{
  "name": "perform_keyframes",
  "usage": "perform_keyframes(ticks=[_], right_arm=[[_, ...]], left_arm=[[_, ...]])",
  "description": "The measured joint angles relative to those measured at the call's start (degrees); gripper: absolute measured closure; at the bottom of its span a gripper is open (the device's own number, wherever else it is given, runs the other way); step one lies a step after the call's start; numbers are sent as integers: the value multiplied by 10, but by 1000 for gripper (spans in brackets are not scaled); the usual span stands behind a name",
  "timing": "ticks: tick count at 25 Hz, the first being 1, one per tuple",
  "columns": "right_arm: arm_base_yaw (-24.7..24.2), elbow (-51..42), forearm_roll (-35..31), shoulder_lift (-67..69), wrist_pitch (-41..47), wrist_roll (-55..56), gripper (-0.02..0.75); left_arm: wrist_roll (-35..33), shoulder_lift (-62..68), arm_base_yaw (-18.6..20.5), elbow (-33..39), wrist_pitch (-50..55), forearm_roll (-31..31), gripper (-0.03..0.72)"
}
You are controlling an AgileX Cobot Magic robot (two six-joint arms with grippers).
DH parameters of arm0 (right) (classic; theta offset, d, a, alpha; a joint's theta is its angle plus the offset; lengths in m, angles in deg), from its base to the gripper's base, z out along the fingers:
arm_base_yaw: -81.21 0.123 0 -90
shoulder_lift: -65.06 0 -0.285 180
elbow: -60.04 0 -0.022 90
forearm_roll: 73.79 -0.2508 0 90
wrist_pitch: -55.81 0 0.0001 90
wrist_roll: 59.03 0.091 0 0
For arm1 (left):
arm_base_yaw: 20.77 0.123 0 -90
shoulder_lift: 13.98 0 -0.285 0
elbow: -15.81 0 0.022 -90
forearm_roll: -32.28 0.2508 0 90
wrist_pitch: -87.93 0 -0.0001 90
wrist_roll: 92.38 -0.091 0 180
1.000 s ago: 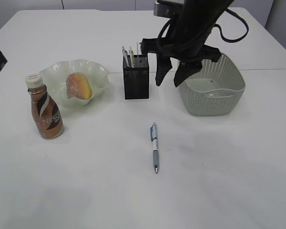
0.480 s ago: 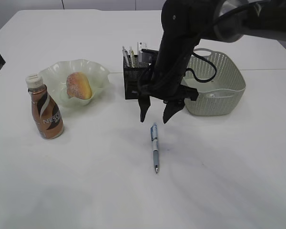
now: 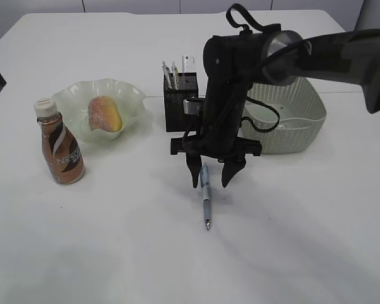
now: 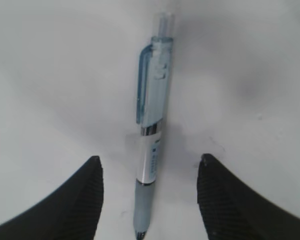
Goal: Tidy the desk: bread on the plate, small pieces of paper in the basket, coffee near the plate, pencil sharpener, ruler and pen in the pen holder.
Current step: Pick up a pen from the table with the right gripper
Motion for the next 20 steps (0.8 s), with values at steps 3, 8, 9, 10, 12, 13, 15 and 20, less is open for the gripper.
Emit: perform_keyframes(ticks=[3, 8, 9, 10, 12, 13, 15, 20], right_arm=[[0, 0, 9, 10, 0, 3, 269], [0, 0, 25, 21, 0, 12, 269], [0, 0, 31, 22, 0, 13, 269], [0, 0, 36, 22, 0, 13, 269], [0, 0, 43, 22, 0, 17, 268], [0, 0, 45, 22, 0, 18, 268], [0, 0, 45, 23, 0, 20, 268], [0, 0, 45, 32, 0, 22, 269]], left_arm=[[0, 0, 0, 0, 0, 0, 448], [0, 0, 0, 0, 0, 0, 448], [0, 0, 0, 0, 0, 0, 448], [0, 0, 0, 0, 0, 0, 448], [0, 0, 0, 0, 0, 0, 448], [0, 0, 0, 0, 0, 0, 448], [0, 0, 0, 0, 0, 0, 448], [0, 0, 0, 0, 0, 0, 448]])
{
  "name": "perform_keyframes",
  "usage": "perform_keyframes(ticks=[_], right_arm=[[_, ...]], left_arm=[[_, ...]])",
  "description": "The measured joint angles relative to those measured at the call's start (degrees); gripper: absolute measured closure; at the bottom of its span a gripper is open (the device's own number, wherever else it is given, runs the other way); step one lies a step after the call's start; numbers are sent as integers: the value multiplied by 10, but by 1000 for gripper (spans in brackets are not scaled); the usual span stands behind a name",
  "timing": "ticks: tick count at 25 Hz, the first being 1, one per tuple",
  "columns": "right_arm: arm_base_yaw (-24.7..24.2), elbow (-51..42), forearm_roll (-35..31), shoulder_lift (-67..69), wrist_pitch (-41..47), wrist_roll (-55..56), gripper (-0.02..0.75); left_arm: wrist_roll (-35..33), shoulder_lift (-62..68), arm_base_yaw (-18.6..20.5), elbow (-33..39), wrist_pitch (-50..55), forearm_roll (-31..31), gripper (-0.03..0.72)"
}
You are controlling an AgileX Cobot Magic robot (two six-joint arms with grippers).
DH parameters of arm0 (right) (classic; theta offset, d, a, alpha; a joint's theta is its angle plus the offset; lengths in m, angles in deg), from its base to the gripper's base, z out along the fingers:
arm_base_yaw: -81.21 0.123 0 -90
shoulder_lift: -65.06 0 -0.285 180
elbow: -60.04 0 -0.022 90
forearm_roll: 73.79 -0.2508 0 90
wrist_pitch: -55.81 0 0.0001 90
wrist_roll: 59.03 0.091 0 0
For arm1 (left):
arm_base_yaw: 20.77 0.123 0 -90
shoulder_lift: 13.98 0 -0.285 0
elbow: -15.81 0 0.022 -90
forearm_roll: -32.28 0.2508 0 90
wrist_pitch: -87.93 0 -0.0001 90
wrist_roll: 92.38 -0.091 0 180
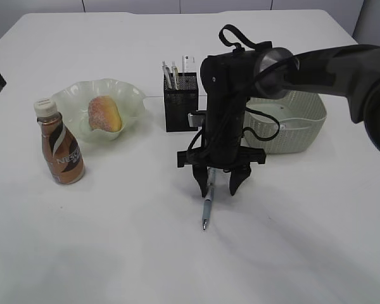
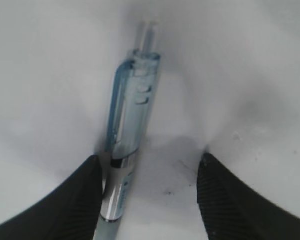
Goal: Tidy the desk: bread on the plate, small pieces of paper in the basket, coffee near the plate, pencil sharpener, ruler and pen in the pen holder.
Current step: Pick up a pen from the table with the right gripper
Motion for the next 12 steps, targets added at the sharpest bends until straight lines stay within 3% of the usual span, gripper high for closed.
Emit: perform_keyframes(ticks=[8, 12], right_arm=[[10, 0, 1, 0, 0, 8, 271], [10, 0, 2, 0, 0, 18, 310]], left_arm=[[0, 0, 0, 0, 0, 0, 448], [-2, 0, 0, 0, -1, 0, 448]])
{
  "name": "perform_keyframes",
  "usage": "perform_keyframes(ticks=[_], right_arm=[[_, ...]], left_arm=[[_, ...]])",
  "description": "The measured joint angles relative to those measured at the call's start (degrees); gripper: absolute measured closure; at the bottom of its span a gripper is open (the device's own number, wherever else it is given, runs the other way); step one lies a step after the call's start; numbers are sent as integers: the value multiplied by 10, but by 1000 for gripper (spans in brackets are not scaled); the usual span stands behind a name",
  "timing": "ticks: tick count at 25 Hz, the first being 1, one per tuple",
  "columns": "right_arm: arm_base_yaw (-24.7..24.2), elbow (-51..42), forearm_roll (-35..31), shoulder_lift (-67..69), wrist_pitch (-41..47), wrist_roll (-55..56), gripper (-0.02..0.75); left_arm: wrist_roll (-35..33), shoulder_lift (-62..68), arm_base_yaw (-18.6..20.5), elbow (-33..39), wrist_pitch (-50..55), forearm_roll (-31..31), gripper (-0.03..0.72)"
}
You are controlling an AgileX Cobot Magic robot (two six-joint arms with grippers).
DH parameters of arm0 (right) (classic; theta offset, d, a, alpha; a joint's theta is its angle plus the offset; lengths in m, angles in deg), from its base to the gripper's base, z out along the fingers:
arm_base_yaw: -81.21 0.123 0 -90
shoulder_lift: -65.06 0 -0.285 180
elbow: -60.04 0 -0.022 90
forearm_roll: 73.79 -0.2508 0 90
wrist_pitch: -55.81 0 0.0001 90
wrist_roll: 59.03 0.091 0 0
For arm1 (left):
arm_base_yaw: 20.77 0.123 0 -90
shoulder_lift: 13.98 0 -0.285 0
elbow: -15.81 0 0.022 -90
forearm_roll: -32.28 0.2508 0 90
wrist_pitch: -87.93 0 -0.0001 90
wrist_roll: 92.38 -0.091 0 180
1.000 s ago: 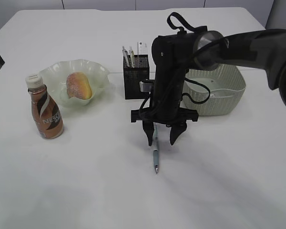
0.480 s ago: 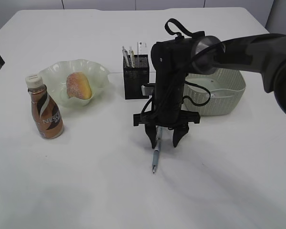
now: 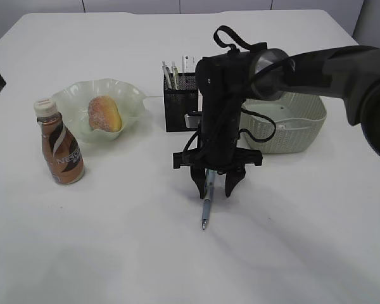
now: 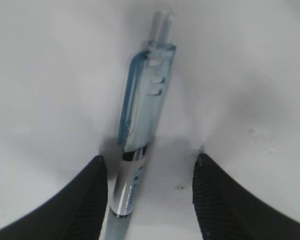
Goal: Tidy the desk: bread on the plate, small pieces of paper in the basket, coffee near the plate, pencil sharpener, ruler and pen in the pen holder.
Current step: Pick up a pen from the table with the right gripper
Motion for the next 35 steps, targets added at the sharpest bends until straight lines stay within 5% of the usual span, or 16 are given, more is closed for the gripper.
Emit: perform_keyframes(ticks=[16, 23, 35], right_arm=[[0, 4, 4, 7, 3, 9, 370], [2, 4, 19, 7, 2, 10, 654], [10, 4, 50, 1, 2, -35, 659]], left_arm=[[-4, 0, 0, 0, 0, 0, 449], [-10, 0, 0, 0, 0, 0, 449], [-11, 0, 0, 0, 0, 0, 449]])
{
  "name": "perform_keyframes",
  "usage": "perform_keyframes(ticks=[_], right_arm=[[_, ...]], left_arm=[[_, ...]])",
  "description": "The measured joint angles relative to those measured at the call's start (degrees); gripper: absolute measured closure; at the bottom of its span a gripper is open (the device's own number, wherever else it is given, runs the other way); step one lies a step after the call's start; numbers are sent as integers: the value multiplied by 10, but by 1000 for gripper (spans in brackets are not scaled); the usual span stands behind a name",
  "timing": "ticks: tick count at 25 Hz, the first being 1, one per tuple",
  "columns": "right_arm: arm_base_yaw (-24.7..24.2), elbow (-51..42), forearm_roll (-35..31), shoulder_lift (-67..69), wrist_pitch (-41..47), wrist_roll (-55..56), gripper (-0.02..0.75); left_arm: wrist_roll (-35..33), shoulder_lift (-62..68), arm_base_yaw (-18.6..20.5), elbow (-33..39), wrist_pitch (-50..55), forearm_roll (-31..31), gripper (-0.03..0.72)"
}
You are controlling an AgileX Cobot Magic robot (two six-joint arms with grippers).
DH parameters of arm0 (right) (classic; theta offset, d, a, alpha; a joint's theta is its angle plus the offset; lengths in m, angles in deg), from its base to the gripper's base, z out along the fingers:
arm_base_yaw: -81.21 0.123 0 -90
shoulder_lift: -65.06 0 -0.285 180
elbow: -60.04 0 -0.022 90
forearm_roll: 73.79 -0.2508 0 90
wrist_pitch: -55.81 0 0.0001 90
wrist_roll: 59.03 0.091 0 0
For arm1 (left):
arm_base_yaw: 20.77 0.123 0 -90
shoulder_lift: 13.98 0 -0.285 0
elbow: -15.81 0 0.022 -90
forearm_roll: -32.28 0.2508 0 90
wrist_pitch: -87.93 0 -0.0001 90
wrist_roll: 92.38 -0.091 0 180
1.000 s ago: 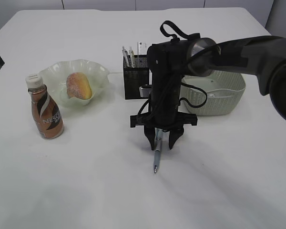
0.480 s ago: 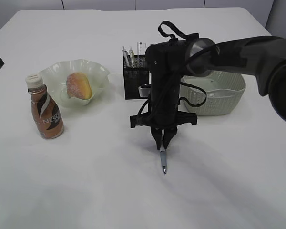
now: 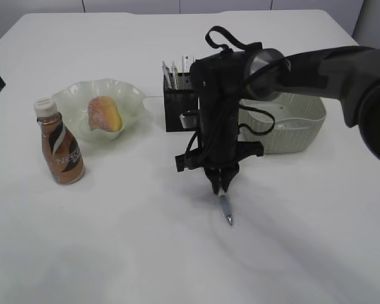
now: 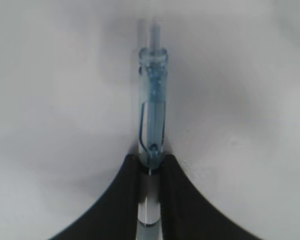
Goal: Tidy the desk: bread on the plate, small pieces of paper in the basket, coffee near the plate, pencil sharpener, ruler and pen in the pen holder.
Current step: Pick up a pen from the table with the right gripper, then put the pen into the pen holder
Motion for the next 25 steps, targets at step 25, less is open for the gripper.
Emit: perform_keyframes(ticks=[25], right_arm=[[27, -6, 133, -185, -271, -96, 660]], left_arm=[[0, 0, 0, 0, 0, -3, 449]])
